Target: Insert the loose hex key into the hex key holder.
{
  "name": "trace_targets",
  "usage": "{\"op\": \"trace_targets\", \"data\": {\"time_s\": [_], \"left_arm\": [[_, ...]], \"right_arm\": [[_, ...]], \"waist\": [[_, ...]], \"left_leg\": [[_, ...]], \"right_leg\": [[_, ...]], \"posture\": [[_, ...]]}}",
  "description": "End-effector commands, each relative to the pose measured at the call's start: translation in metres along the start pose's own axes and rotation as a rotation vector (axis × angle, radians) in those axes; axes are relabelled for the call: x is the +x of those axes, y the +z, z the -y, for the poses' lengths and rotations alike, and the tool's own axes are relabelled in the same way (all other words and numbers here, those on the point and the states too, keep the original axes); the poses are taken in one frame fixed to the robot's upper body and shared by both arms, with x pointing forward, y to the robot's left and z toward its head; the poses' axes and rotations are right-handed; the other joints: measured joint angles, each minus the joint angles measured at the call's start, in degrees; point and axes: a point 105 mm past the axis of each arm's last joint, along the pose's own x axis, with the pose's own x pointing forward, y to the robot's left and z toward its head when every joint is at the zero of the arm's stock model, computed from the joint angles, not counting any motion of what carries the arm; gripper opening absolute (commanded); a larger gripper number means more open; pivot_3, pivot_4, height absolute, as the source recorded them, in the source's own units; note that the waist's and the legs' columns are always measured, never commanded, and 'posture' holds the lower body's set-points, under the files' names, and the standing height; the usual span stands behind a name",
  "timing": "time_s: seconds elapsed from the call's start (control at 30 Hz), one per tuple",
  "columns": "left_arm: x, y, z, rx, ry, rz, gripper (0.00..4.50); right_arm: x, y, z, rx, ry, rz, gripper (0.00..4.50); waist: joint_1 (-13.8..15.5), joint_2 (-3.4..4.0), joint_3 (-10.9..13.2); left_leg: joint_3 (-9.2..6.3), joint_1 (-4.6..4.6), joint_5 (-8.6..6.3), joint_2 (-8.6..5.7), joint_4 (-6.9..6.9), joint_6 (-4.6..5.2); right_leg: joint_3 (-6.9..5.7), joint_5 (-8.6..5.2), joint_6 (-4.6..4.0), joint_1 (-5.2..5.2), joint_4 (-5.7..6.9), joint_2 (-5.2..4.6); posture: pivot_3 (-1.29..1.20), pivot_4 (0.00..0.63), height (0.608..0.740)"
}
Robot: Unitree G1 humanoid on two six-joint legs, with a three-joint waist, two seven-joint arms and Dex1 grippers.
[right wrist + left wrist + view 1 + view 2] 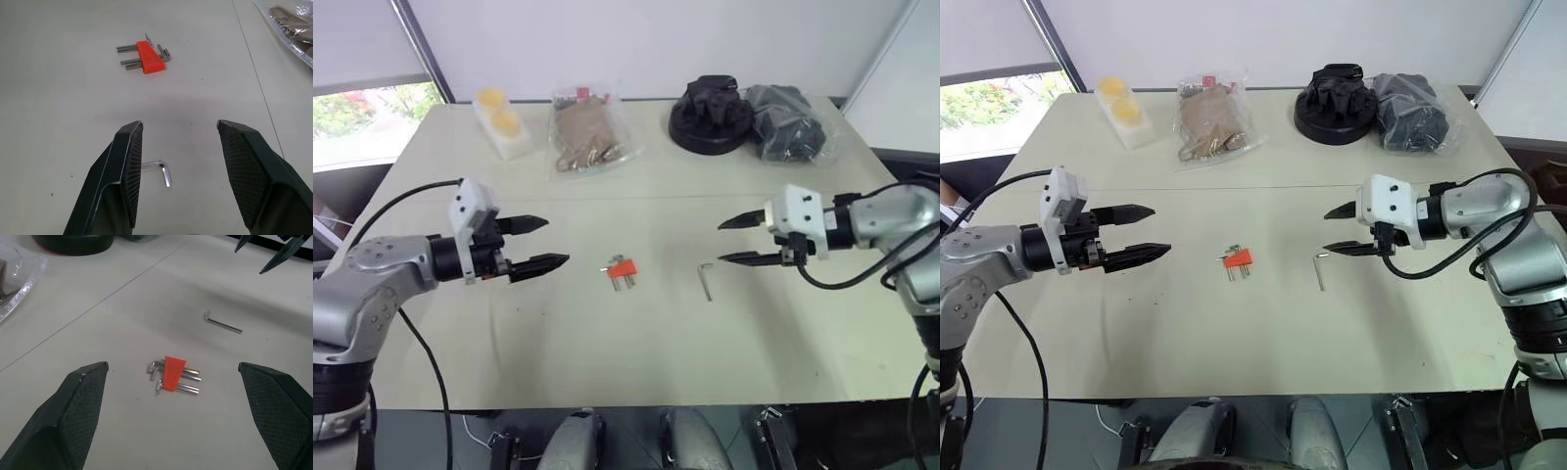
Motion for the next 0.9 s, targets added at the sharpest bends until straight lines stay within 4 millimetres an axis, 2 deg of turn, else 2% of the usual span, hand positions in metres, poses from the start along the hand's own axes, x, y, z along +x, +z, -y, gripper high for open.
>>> {"op": "trace_targets", "data": {"time_s": [0.03,0.1,0.27,0.43,0.6,0.73,0.9], "left_arm": [[-0.004,0.01,0.0,0.031,0.009,0.026,4.46],[-0.004,0.01,0.0,0.03,0.01,0.026,4.46],[-0.001,0.006,0.002,0.024,0.024,0.027,4.46],[0.004,0.001,0.007,0.019,0.045,0.031,4.46],[0.002,-0.002,0.011,0.023,0.068,0.023,4.46],[0.0,-0.003,0.013,0.026,0.08,0.018,4.46],[-0.001,-0.004,0.015,0.032,0.092,0.011,4.46]], "right_arm": [[0.0,0.009,0.004,-0.038,-0.006,0.018,2.5],[0.004,0.01,0.004,-0.037,-0.001,0.029,2.5],[0.037,0.009,-0.002,-0.011,0.029,0.089,2.5],[0.086,-0.015,-0.007,-0.042,0.048,0.051,2.5],[0.124,-0.028,-0.007,-0.095,0.04,0.025,2.5],[0.14,-0.029,-0.006,-0.117,0.042,0.032,2.5],[0.15,-0.024,-0.011,-0.115,0.075,0.065,2.5]], "waist": [[0.0,0.0,0.0],[-0.01,0.0,0.0],[-0.21,0.0,0.0],[-0.13,-0.01,0.01],[-0.19,-0.01,0.02],[-0.27,-0.01,0.01],[-0.43,-0.01,0.01]], "left_leg": [[0.0,0.0,0.0,0.0,0.0,0.0],[0.0,0.0,0.0,0.0,0.0,0.0],[0.01,0.02,0.02,0.01,0.0,-0.04],[0.03,-0.01,0.08,-0.01,0.02,-0.14],[0.04,-0.03,0.21,-0.01,0.01,-0.36],[0.03,-0.03,0.22,-0.01,0.01,-0.38],[0.02,0.03,0.24,0.0,0.01,-0.43]], "right_leg": [[0.0,0.0,0.0,0.0,0.0,0.0],[0.0,0.0,0.0,0.0,0.0,0.0],[0.02,0.0,-0.01,-0.02,0.04,0.01],[0.02,0.01,0.0,-0.05,0.05,0.01],[0.02,0.01,0.0,-0.12,0.09,0.02],[0.01,0.01,-0.01,-0.13,0.13,0.04],[0.02,0.02,-0.03,-0.11,0.2,0.08]], "posture": [[0.0,0.15,0.74],[0.0,0.15,0.74],[0.0,0.15,0.74],[0.0,0.15,0.74],[0.0,0.15,0.74],[0.0,0.15,0.74],[0.0,0.15,0.74]]}}
